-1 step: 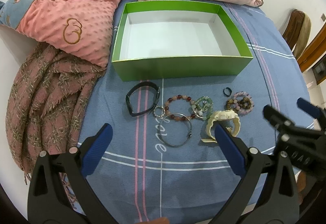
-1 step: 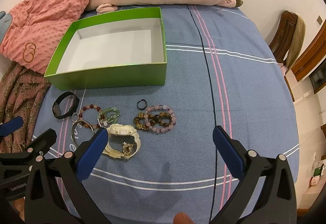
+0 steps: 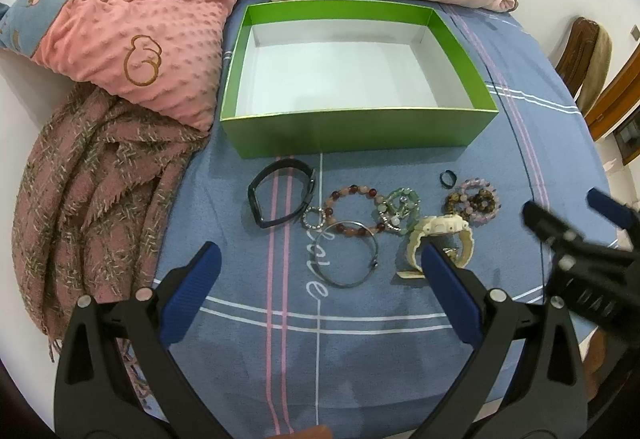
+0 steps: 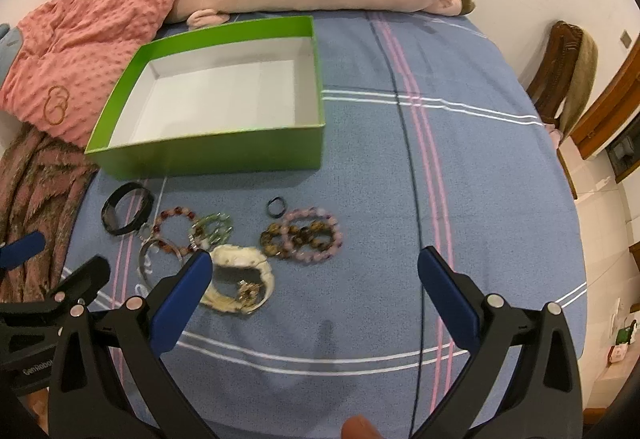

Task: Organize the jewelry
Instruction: 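Grasp the white watch with the right tool while the left tool grasps the black watch band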

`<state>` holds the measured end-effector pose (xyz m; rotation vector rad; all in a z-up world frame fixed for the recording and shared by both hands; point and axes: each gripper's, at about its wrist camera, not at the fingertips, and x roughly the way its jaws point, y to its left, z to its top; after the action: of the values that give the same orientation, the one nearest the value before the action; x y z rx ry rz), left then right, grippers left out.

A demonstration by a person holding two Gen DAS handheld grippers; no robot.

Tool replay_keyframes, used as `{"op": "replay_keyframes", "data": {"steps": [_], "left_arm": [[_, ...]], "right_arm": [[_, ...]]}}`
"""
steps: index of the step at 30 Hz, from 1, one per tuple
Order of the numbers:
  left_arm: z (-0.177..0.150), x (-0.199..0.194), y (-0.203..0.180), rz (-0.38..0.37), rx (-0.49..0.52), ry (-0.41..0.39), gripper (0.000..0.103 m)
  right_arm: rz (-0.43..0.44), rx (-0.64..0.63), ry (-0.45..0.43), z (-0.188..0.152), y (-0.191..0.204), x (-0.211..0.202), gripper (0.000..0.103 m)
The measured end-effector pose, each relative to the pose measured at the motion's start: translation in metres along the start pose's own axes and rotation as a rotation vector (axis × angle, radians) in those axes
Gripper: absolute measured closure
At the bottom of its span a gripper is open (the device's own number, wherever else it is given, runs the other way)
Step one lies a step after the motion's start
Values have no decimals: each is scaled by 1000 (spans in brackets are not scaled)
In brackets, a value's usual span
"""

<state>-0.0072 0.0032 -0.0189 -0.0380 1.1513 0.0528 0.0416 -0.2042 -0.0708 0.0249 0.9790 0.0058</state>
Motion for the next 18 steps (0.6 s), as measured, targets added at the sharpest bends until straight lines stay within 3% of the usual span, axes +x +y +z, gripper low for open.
{"op": "replay_keyframes", "data": {"steps": [4, 8, 12, 18], "left_arm": [[0, 6, 7, 30, 0, -8, 2], [-1, 19, 19, 50, -15, 7, 2], [-5, 31, 28, 52, -16, 35, 2], [-7, 44, 32, -6, -27, 69, 3]], "right_arm": [[-53, -16, -5, 3, -16, 3, 1], [-27, -19, 99, -3, -30, 21, 4], [26, -52, 201, -16, -23, 40, 33], [114, -123, 241, -23, 3, 55, 47]]}}
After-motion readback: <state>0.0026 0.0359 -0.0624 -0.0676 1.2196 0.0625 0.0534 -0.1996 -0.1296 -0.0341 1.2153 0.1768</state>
